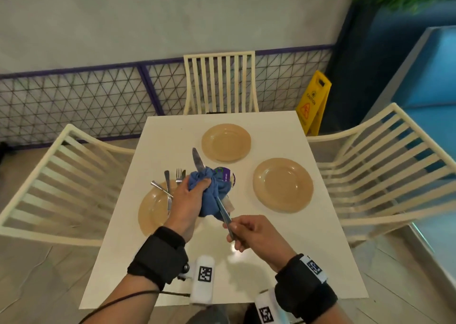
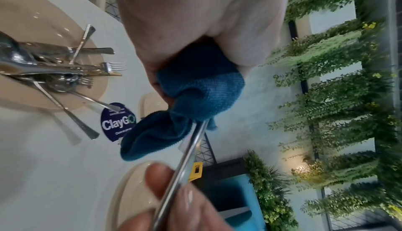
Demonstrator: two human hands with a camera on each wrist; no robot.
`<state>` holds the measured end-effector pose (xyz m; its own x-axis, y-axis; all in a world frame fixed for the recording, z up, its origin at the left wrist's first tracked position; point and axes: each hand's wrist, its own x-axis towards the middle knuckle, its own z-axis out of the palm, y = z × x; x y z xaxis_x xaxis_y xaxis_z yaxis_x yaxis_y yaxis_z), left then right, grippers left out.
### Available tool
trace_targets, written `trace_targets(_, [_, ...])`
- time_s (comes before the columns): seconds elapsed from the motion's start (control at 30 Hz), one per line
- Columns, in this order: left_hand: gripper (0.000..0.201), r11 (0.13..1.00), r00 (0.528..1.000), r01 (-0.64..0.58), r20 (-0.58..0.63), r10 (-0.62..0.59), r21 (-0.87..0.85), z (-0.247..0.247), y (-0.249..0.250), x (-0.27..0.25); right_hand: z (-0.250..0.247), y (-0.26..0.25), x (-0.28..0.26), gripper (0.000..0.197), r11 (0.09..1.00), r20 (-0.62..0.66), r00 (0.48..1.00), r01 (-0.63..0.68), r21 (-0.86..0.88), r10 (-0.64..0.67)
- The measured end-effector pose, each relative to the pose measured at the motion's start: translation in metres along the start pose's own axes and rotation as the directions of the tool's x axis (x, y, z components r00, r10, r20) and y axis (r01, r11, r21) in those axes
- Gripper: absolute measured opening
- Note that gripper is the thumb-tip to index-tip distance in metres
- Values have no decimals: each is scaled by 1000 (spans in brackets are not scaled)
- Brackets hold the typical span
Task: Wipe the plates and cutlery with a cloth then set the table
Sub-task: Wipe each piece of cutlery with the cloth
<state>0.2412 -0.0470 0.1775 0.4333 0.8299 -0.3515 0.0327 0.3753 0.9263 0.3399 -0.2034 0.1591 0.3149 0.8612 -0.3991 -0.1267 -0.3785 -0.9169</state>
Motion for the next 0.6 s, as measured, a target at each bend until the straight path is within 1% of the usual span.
trace_targets(0.1, [17, 999, 998, -39, -43, 38, -7, 12, 16, 6, -7, 1, -18, 21, 998, -43, 999, 24, -55, -26])
trace_targets(0.2, [14, 993, 992, -95, -88, 89, -68, 25, 31, 11, -12, 0, -29, 20, 995, -83, 994, 57, -85, -64])
trace_targets(0.23, [15, 991, 992, -98, -87, 91, -85, 30, 32, 9, -14, 0, -29, 20, 993, -101, 992, 69, -97, -78])
trace_targets(0.27, [17, 992, 995, -84, -70, 77, -96, 35, 29, 6, -17, 0, -29, 19, 992, -122, 989, 77, -103, -89])
trace_targets(0.33, [20, 998, 1000, -27, 12, 28, -64, 46, 10, -10, -22, -2, -26, 19, 992, -154, 983, 87, -89, -100])
trace_targets(0.37, [20, 1000, 999, 2, 45, -1, -22, 49, 0, -20, -24, -2, -25, 19, 993, -154, 983, 91, -81, -102])
trace_targets(0.43, [17, 999, 997, 11, 75, -15, 43, 52, -8, -32, -26, 2, -28, 21, 992, -128, 986, 94, -84, -104])
trace_targets(0.5, [14, 999, 999, -8, 34, 6, 44, 48, -1, -22, -26, 9, -38, 22, 991, -100, 991, 79, -106, -89])
trace_targets(0.6, [13, 999, 996, -37, -81, 34, -30, 39, 25, 6, -27, 12, -45, 21, 983, -66, 992, 92, -160, -104])
